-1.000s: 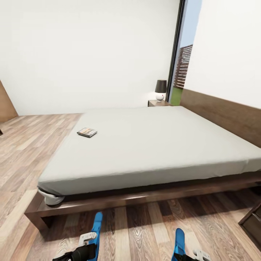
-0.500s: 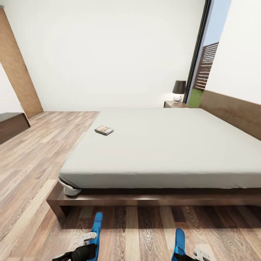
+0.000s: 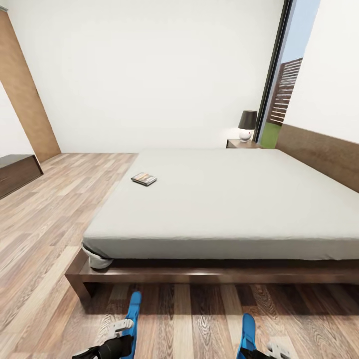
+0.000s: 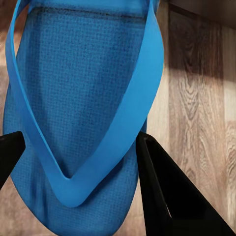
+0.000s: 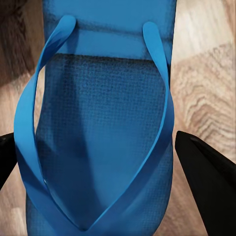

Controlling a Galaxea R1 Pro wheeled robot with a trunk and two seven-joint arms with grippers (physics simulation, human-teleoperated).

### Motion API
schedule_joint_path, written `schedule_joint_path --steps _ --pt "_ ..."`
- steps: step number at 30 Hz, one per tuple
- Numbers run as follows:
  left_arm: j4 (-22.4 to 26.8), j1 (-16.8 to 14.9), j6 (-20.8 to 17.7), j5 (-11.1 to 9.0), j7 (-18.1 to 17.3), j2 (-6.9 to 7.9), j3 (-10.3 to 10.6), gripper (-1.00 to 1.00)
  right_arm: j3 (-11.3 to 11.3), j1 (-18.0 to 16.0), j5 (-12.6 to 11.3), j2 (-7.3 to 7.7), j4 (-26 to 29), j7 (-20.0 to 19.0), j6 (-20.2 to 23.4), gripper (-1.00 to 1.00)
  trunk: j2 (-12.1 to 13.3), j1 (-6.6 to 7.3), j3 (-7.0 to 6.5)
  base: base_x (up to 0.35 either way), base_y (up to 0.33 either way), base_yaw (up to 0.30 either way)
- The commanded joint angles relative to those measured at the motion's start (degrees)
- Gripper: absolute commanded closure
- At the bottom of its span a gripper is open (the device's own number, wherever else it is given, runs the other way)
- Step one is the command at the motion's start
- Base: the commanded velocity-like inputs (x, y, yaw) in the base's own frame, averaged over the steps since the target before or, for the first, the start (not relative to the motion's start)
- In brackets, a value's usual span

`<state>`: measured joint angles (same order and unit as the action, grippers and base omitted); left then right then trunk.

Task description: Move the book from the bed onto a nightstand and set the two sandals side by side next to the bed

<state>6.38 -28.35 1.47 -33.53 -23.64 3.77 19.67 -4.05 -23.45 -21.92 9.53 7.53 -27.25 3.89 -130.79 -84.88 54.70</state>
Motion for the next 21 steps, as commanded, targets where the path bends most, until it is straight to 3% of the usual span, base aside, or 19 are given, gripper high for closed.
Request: schedule_joint_path --steps 1,7,9,11,13,14,16,18,21 --pt "-0.05 -0.04 0.20 -0.30 -0.26 0.02 0.46 1.00 -0.42 -0.02 -0.14 0.02 0.03 -0.25 0.39 1.00 -0.02 0.01 0.05 0.000 0.000 0.000" --pt "0.05 -0.04 0.20 -0.24 0.02 0.09 0.32 1.00 -0.43 -0.02 -0.21 0.04 0.03 -0.26 0.41 1.00 -0.02 0.01 0.05 0.000 0.000 0.000" --pt "0.23 -0.04 0.16 -0.21 2.85 0.10 0.03 1.00 -0.43 -0.02 -0.34 0.05 0.03 -0.26 0.41 1.00 -0.02 0.01 0.05 0.000 0.000 0.000" --pt "0.68 -0.04 0.10 -0.16 9.63 0.10 -0.08 1.00 -0.43 -0.02 -0.48 0.05 0.03 -0.26 0.41 1.00 -0.02 0.01 0.05 0.000 0.000 0.000" --pt "2.16 -0.09 -0.04 -0.11 18.80 0.07 -0.09 1.00 -0.43 -0.02 -0.59 0.05 0.03 -0.26 0.41 1.00 -0.02 0.01 0.05 0.000 0.000 0.000" --pt "4.32 -0.11 -0.15 -0.06 25.47 0.04 -0.05 1.00 -0.43 -0.02 -0.63 0.05 0.03 -0.26 0.41 1.00 -0.02 0.01 0.05 0.000 0.000 0.000" --pt "7.22 -0.12 -0.25 0.04 32.71 0.03 -0.01 1.00 -0.43 -0.02 -0.65 0.05 0.03 -0.26 0.41 1.00 -0.02 0.01 0.05 0.000 0.000 0.000" --pt "8.85 -0.12 -0.30 0.09 37.50 0.02 0.01 1.00 -0.43 -0.02 -0.66 0.05 0.03 -0.26 0.41 1.00 -0.02 0.01 0.05 0.000 0.000 0.000" --pt "9.65 -0.12 -0.32 0.18 40.44 0.03 0.09 1.00 -0.43 -0.02 -0.67 0.05 0.03 -0.28 0.41 1.00 -0.02 0.01 0.05 0.000 0.000 0.000"
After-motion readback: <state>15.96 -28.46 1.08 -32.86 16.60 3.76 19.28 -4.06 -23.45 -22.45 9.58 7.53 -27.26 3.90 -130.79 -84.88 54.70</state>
